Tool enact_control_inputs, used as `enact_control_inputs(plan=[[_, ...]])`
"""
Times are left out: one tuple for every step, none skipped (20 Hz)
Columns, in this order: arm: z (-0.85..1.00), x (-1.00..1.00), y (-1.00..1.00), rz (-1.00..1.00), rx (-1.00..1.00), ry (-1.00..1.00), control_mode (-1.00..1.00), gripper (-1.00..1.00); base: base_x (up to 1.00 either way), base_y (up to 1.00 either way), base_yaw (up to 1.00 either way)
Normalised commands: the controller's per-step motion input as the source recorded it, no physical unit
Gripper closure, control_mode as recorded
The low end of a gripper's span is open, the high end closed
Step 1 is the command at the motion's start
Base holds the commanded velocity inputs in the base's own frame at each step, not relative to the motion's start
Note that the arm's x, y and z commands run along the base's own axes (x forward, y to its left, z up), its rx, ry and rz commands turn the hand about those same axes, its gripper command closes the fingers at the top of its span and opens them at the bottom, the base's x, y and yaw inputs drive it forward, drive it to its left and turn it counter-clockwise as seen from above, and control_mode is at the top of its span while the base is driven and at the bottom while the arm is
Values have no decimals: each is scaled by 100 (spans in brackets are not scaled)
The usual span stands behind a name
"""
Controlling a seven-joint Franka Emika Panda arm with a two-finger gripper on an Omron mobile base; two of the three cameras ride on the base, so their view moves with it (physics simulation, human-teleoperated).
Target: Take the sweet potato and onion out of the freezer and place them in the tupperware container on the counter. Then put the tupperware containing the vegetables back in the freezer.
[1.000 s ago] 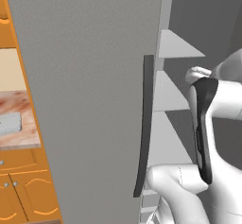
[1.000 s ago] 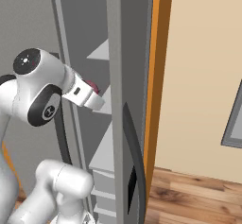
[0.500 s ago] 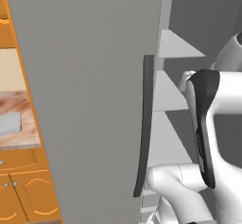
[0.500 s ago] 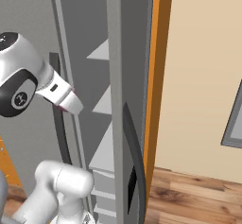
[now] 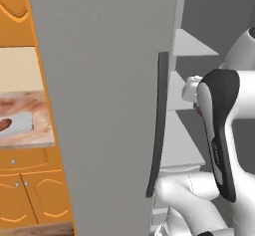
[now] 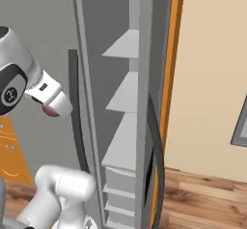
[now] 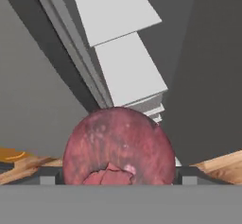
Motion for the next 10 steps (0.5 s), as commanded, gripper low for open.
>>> enact_control_inputs(plan=[[0,0,0,0,0,0,100,100,-100,100,4],[0,0,0,0,0,0,100,100,-100,100,5],[0,0,0,0,0,0,100,100,-100,100,6],[0,0,0,0,0,0,100,100,-90,100,7],[0,0,0,0,0,0,100,100,-74,100,7],[0,0,0,0,0,0,100,100,-48,100,5],[0,0,0,0,0,0,100,100,-24,100,2],[0,0,0,0,0,0,100,100,0,100,0],[0,0,0,0,0,0,100,100,0,100,0],[0,0,0,0,0,0,100,100,16,100,0]])
